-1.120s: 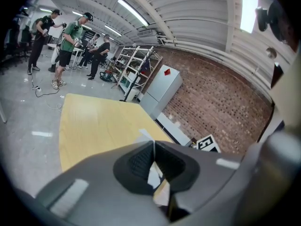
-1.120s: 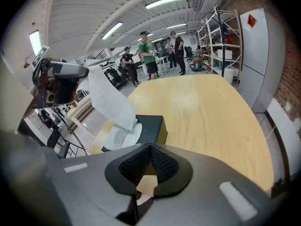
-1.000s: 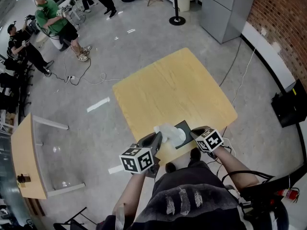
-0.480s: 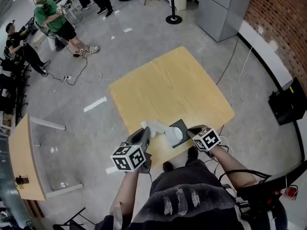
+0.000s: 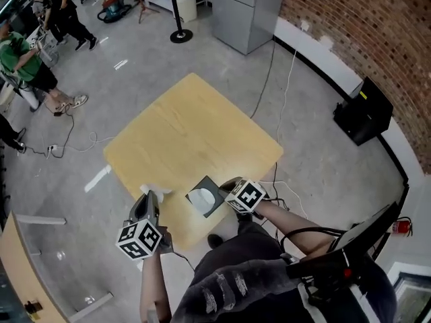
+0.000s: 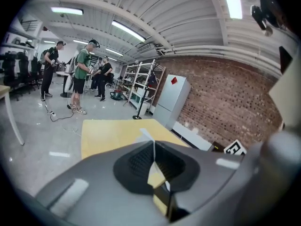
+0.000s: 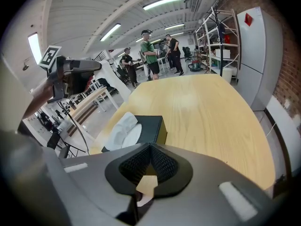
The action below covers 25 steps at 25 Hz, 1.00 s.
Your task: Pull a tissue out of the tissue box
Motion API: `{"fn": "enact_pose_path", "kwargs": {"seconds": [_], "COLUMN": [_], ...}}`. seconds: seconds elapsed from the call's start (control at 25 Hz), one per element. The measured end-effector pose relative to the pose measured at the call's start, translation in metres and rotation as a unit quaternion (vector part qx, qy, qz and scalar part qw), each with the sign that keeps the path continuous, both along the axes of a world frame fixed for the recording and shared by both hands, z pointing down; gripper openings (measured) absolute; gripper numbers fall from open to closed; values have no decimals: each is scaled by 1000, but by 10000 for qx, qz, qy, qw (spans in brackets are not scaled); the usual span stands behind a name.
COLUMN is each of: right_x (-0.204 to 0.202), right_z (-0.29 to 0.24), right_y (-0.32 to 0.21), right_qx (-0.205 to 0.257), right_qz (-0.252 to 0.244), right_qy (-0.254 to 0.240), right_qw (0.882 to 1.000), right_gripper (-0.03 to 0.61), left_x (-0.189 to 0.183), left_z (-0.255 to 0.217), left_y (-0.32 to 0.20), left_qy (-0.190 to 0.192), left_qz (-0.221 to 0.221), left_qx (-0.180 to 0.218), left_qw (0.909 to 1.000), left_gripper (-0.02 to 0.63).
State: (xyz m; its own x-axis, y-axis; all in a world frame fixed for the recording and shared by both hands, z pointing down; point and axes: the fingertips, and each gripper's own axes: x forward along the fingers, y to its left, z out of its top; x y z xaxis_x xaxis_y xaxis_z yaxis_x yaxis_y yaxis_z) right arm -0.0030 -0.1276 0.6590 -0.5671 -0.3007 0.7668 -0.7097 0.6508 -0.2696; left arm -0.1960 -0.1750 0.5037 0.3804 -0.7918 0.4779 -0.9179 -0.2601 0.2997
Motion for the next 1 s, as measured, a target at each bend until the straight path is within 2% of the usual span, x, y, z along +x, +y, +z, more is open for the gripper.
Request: {"fn": "enact_pose_path", "kwargs": {"seconds": [0.2,0.48,0.72,0.92,1.0], "right_x": [17,20,12,10,12], "right_z": [5,2,-2,-1,-2], "right_y": [7,6,3,3,3], "right_qx": [-29,-34,-17,-16,-20], "right_qz": [13,150,67,26,-3], "right_qy": [-86,-126,-103,-57,-11], "right_qw": [10000,9998,9999,10000,10000], "right_gripper": [0,0,0,0,0], "left_x": [17,15,-15,-33,-37], "left_z": [18,32,67,106,118], "left_y": [4,3,19,42,49], "left_qy": [-141,-222,-49,-20,127], "left_qz": [-10,53,-369,-712,-910], "left_qx": [-110,-275,-537,-874,-977], "left_qw": [9998,9994,9979,9936,9910], "left_gripper": [5,5,5,5,5]}}
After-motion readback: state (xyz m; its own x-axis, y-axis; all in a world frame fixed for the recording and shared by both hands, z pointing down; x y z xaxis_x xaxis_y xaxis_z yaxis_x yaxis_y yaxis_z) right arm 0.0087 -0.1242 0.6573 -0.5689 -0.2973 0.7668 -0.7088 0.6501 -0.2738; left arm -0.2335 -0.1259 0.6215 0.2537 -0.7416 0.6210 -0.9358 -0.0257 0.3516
